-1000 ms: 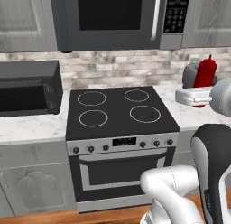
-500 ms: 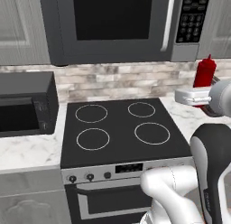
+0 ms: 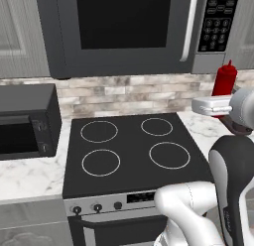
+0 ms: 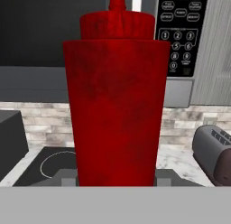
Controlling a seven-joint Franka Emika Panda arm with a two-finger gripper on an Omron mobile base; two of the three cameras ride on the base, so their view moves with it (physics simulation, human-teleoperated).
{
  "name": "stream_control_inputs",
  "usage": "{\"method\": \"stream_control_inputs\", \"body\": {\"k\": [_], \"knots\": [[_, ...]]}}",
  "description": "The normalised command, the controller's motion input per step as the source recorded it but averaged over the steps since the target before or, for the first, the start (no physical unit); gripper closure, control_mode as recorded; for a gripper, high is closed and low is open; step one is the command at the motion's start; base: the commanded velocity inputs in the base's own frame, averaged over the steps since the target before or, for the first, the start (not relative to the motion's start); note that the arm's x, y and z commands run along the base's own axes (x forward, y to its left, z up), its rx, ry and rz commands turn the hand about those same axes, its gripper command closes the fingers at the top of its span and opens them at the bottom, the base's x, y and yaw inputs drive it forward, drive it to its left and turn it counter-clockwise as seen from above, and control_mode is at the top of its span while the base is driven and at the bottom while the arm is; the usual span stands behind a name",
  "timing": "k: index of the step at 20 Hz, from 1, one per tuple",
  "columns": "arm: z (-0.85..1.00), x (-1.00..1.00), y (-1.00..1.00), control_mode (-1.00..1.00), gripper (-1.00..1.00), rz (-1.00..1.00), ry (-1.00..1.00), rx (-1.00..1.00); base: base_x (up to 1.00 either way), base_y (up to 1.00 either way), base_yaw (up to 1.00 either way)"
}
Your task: Take 2 condiments from the cabinet and move them on the counter near the stove.Make sure the condiments are lined up with each other, next to each other.
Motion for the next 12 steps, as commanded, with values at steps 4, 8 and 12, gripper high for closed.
{"method": "stream_control_inputs", "body": {"k": [4, 8, 12], "knots": [[0.00, 0.00, 0.00, 1.00, 1.00, 0.00, 0.00, 0.00, 0.07, -0.07, 0.00], [0.00, 0.00, 0.00, 1.00, 1.00, 0.00, 0.00, 0.00, 0.00, 0.00, 0.00], [0.00, 0.00, 0.00, 1.00, 1.00, 0.00, 0.00, 0.00, 0.00, 0.00, 0.00]]}}
